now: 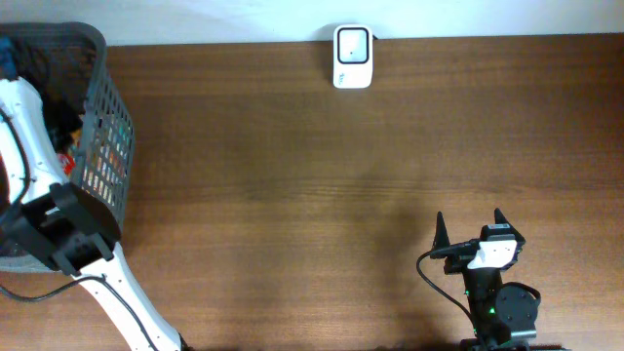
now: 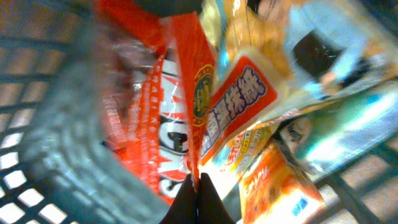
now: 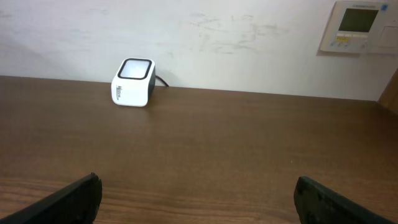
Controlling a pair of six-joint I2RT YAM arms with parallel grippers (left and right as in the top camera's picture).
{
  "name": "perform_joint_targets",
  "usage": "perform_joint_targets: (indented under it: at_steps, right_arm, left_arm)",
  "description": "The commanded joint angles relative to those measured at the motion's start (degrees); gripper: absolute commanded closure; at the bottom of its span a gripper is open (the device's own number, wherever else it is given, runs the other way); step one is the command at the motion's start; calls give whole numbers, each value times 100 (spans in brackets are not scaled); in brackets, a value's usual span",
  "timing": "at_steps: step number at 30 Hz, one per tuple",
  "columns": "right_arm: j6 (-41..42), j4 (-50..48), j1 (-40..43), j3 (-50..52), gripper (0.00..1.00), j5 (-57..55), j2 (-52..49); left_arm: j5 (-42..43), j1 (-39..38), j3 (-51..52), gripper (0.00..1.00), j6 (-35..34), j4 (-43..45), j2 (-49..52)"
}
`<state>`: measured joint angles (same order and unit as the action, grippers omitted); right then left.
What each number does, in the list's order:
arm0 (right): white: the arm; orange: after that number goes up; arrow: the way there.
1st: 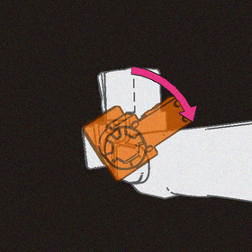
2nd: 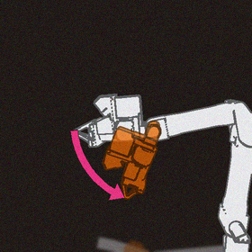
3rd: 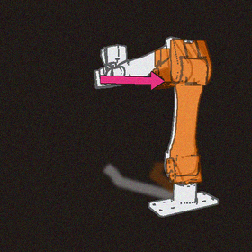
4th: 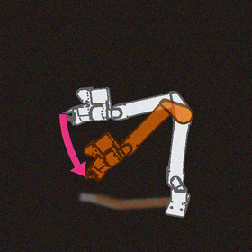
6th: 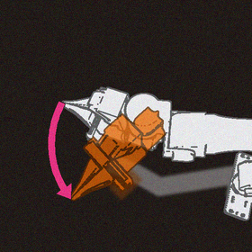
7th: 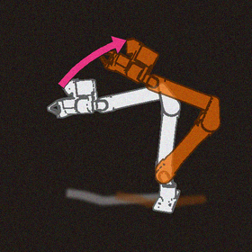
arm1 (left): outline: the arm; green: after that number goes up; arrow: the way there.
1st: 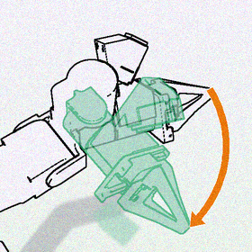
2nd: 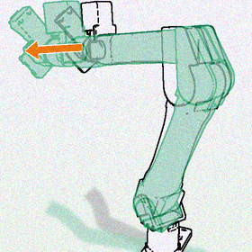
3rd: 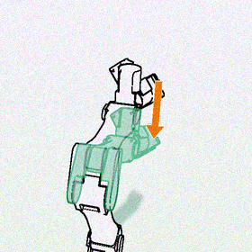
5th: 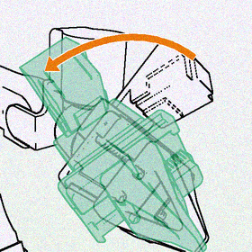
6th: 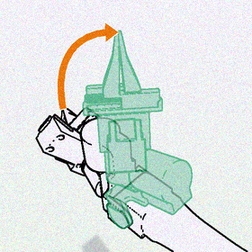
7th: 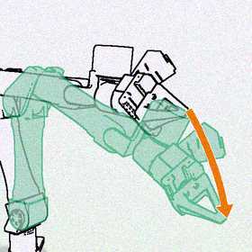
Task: Scan the item barcode
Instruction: 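Reach down with the left gripper and grasp the red HACKS bag, then lift the red bag out and carry it toward the scanner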
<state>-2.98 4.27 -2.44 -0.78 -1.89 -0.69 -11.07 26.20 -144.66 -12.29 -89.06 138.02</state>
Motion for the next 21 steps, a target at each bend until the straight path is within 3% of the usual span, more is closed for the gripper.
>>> perform_joint_targets:
  at_steps: [1,6,21]
  right_arm:
    - [44,24,26,46,2,-26,33]
    - [44,24,26,46,2,-26,33]
    - [44,24,26,46,2,-26,33]
  left_arm:
    - [103,20,-1139,100,-52,-249,-101]
    - [339,-116,-1884,100,-50,-474,-632]
    - [387,-1329,-2026,100,-52,50,-2470]
